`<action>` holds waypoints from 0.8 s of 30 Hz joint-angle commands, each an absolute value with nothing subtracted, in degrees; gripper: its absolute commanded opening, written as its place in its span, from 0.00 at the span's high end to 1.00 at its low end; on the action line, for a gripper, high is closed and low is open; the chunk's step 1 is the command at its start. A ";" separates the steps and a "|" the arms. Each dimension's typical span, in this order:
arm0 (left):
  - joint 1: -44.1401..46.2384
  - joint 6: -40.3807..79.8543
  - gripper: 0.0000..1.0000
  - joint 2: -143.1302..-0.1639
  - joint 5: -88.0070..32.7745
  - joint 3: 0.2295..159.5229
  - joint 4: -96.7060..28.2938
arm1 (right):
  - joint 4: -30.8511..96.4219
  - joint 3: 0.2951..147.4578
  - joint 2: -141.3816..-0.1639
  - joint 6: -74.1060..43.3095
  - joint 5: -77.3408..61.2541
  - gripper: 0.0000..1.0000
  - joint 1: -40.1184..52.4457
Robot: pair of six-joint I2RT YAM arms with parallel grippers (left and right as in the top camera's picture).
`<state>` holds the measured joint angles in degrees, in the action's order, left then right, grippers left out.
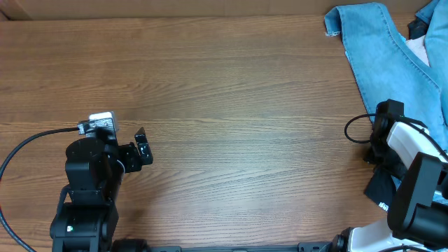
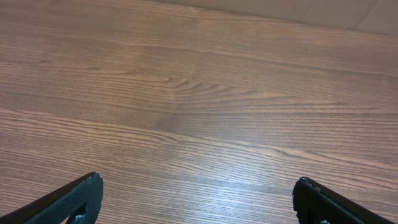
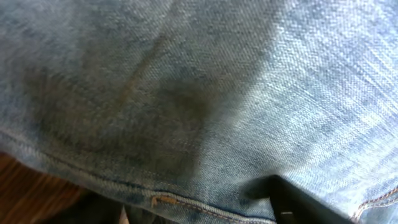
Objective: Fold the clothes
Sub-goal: 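Reach the right gripper into the jeans pile and grasp the waistband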
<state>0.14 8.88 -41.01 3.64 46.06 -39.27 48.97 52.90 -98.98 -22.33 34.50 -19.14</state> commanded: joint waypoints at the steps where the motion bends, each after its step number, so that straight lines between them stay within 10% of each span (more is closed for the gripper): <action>1: 0.03 9.50 0.00 -40.99 2.90 47.46 -39.27 | 48.71 54.33 -99.04 -22.28 34.89 0.45 -19.35; 8: 0.03 9.50 0.00 -40.99 2.87 47.46 -39.27 | 48.56 54.39 -99.02 -22.31 34.89 0.96 -19.35; 24: 0.03 9.47 0.00 -41.21 2.92 47.46 -39.20 | 72.36 88.71 -90.91 -22.24 30.39 0.96 -2.81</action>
<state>0.14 8.88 -41.17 3.64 46.11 -39.29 70.65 81.52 -95.13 -22.24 34.72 -9.50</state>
